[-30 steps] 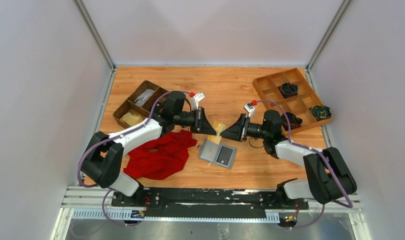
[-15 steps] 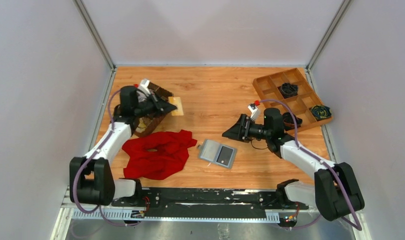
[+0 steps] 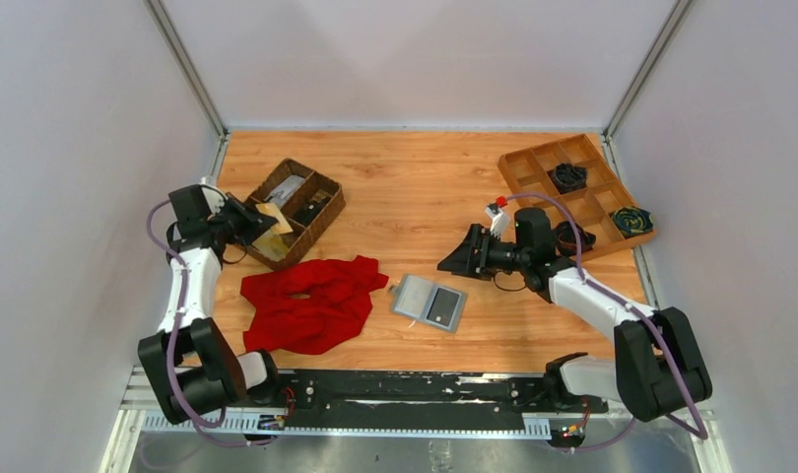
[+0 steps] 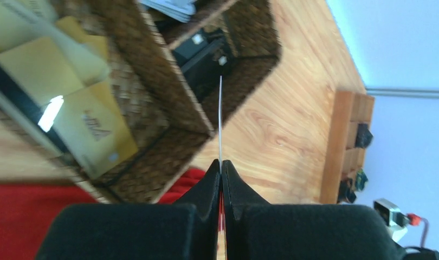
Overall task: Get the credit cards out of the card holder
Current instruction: Place the credit card in the storage box.
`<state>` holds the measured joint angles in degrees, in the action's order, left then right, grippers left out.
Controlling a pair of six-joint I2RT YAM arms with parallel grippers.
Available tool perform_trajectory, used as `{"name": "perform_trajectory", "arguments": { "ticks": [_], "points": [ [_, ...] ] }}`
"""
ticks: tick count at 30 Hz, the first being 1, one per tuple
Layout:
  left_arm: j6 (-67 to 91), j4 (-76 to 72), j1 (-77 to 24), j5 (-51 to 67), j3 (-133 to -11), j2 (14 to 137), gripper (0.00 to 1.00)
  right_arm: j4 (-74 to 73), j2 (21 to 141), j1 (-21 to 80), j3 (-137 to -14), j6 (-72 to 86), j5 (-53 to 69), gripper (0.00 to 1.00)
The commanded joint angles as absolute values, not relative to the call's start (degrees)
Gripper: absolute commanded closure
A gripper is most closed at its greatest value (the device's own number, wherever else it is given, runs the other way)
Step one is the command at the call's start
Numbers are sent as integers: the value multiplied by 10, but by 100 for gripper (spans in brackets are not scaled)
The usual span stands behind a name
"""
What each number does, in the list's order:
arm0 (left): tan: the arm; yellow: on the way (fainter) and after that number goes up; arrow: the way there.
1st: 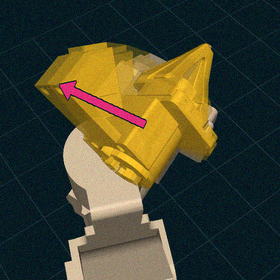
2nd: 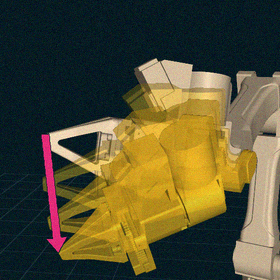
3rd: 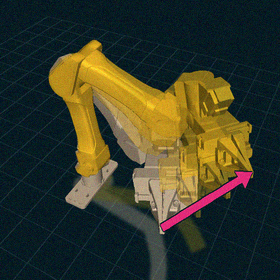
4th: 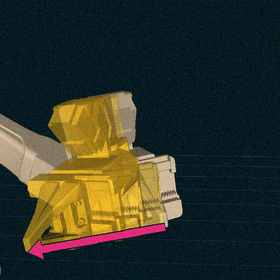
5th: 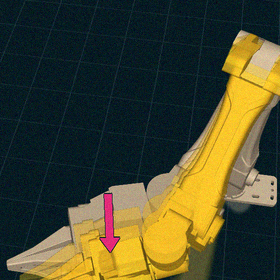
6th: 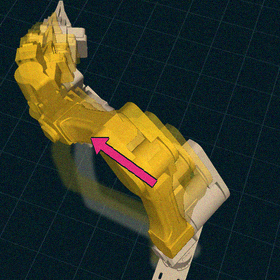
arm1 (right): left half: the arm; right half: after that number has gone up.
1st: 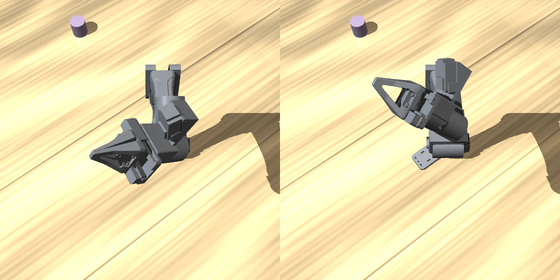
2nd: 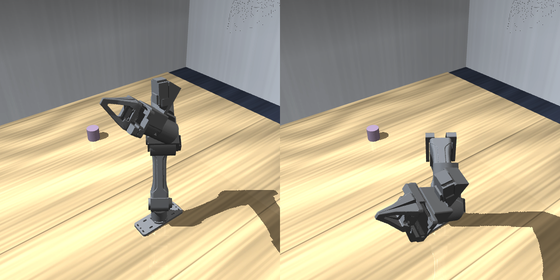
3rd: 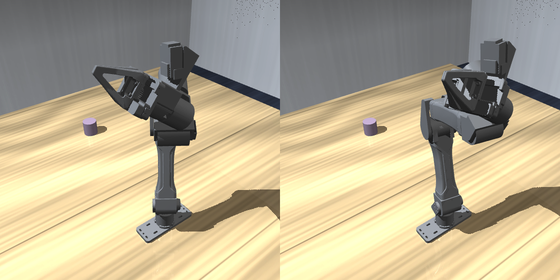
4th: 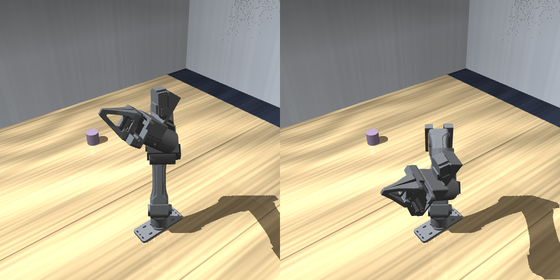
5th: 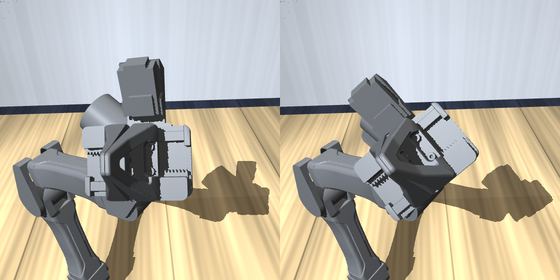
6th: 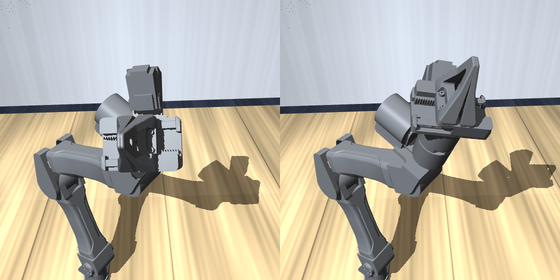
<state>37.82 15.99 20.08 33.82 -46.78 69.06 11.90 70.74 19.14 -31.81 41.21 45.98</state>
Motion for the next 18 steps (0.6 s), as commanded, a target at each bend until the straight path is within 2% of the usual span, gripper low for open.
{"name": "perform_trajectory", "arguments": {
  "ticks": [1,9,18],
  "points": [
    [327,197,227,292,-456,698,100,94,720,181,-340,390,463,26],
    [329,129,226,240,-406,739,100,88,735,178,-352,389,462,27],
    [346,49,226,243,-386,813,100,99,747,178,-351,400,465,27]
  ]
}}
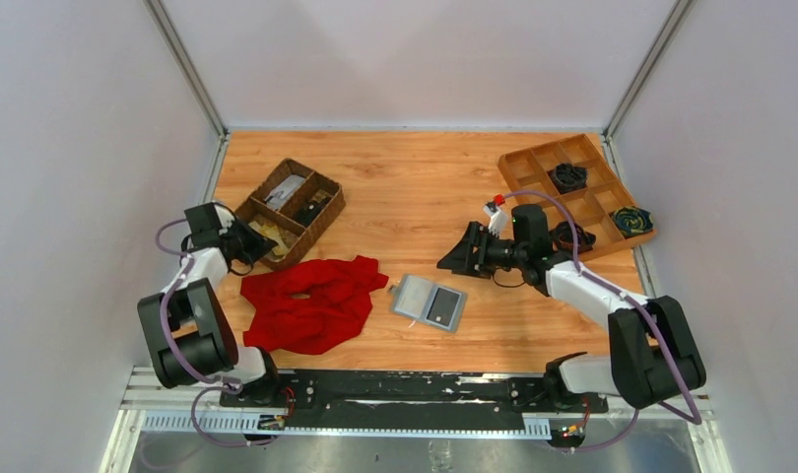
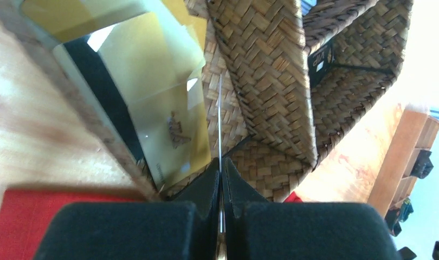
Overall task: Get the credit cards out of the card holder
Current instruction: Place the credit card in the storage box.
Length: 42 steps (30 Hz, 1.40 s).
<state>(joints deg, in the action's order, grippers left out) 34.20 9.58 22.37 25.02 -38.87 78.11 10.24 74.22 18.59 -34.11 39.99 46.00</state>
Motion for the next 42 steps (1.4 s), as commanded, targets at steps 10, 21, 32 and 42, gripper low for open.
{"name": "perform_trajectory", "arguments": {
  "ticks": [10,21,32,42],
  "points": [
    [307,163,226,175,-433,798,77,99,740,178,-351,405,464,27],
    [264,291,210,107,-498,652,75,96,723,177,-341,402,465,27],
    [268,348,-155,166,-578,646,74,24,735,178,-301,422,400,32],
    [399,117,-368,189,-511,776,73,103,753,178,-225,501,394,35]
  ]
}}
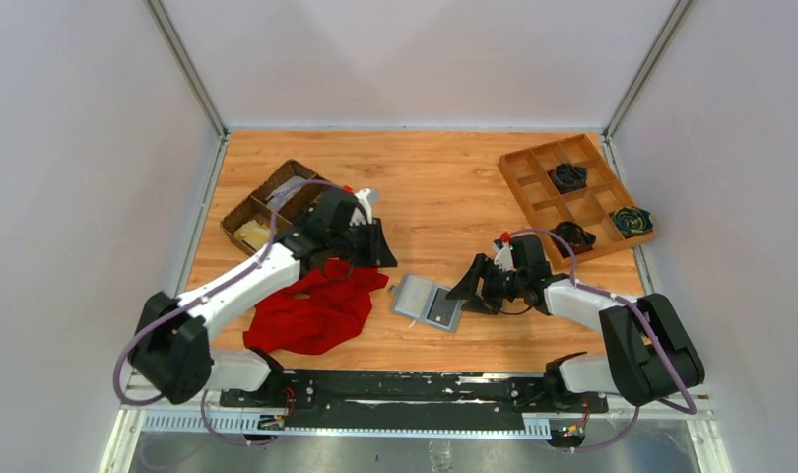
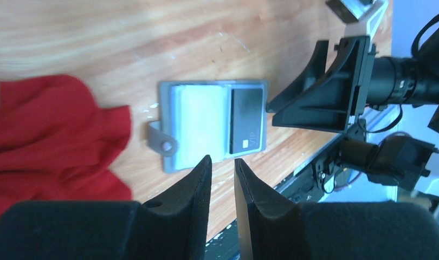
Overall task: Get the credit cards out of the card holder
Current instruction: Place the credit card in the storage box, then remove the credit card from the card holder.
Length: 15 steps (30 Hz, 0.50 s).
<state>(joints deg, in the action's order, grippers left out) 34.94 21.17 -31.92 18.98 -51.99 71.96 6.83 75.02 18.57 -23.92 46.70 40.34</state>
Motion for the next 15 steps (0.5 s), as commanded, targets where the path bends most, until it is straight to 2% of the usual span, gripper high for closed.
{"name": "perform_trajectory", "arguments": {
  "ticks": [1,6,15],
  "points": [
    [408,97,-375,198,-508,792,73,105,752,179,-222,504,393,36],
    [432,19,-388,231,-497,852,71,116,747,178,-213,514,397,36],
    [419,15,-393,263,-492,903,67,138,733,194,-200,529,400,36]
  ]
}}
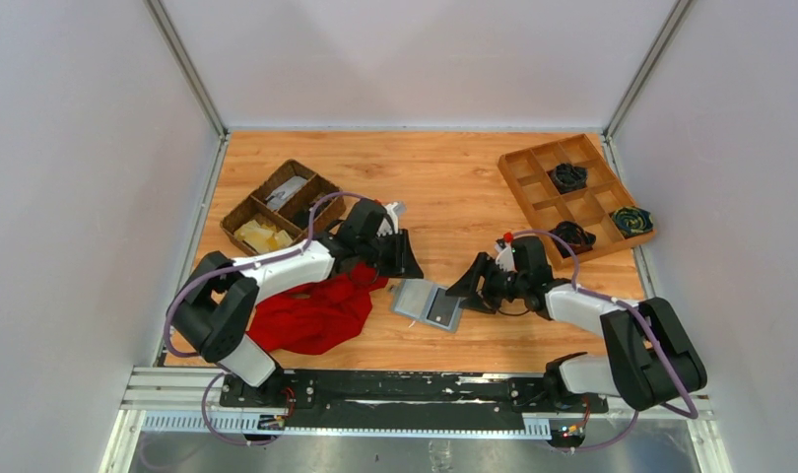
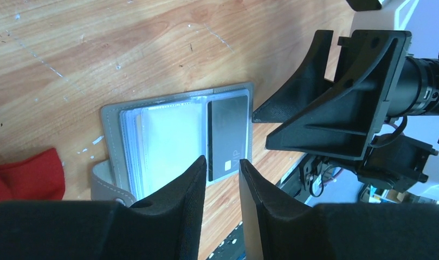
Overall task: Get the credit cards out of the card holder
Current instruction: Remove the credit card from the card holder.
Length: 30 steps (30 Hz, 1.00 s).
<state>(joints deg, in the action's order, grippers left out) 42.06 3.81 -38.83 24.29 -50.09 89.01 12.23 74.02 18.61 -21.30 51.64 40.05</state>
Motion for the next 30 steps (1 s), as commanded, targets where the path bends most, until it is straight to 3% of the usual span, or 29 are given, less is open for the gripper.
{"name": "perform_trajectory", "arguments": {
  "ticks": [1,12,30],
  "points": [
    [418,15,-393,262,-491,907,67,141,735,196,-198,530,402,36],
    [409,12,-397,286,-491,951,62,158,750,199,-199,532,411,36],
    [398,8,-398,293,-483,993,62,223,822,201,-204,532,431,37]
  ]
}}
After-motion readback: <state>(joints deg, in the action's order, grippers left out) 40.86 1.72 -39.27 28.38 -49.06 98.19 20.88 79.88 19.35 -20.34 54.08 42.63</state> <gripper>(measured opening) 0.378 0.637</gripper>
